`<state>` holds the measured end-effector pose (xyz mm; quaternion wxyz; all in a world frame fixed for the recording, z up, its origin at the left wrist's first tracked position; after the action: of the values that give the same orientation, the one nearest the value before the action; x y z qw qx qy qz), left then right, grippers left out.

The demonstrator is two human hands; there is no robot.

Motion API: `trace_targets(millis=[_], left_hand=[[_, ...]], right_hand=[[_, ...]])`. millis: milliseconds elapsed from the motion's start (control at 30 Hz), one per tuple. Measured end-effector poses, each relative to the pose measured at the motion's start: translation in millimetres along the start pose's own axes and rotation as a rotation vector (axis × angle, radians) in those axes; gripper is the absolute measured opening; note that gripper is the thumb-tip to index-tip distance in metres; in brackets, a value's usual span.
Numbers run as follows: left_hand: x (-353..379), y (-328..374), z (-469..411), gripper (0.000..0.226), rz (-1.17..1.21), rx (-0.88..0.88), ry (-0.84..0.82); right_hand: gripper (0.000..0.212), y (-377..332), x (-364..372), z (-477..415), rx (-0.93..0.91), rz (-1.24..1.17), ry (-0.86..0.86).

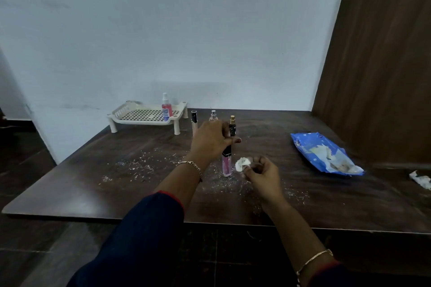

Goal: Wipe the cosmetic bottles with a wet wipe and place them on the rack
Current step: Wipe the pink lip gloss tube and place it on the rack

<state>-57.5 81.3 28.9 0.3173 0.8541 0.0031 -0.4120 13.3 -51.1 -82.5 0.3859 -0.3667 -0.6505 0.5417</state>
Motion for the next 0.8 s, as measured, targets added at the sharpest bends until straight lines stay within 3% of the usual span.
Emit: trace_targets(millis=[133,267,367,467,600,733,800], left_hand=[[2,-4,0,0.021,0.038,0.012,-0.072],[1,-16,3,0.009,0.092,-0.008,-0.06],[3,-17,8,0.013,0.179,-0.015,-0.047],[8,-11,9,0.021,0.213,-0.002,-0.049],[10,-11,4,0.022,0.213,-0.019,-0.066],[11,-10,0,0.021,0.184,-0.021,-0.108],[12,-11,0,0.021,0.179,-0.029,-0.119]], right_hand=[[0.027,-6,-7,-5,-0.048,0.023,0.071],[0.018,-8,-9,-9,-0.041,-0.021,0.128],[0.005,-11,-2,-14,-0.054,0.001,0.112],[0.013,-18,8,-19,-0.099,0.053,0.084],[0.008,-23,20,-22,-0.148,0.126,0.048],[0.03,-20,21,-20,-0.154,0.103,0.065],[0.024,-15,20,-19,-0.167,0.121,0.083]])
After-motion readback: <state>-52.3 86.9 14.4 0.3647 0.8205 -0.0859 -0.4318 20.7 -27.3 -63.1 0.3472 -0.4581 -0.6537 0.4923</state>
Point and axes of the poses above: each hand's wrist, its own z-axis away from the middle knuckle, its own x-axis out of the palm, y = z × x, the point moved 10 cm from there along -z, towards the middle knuckle, and after that the axes turned 5 degrees about y, right-handed, at the moved point
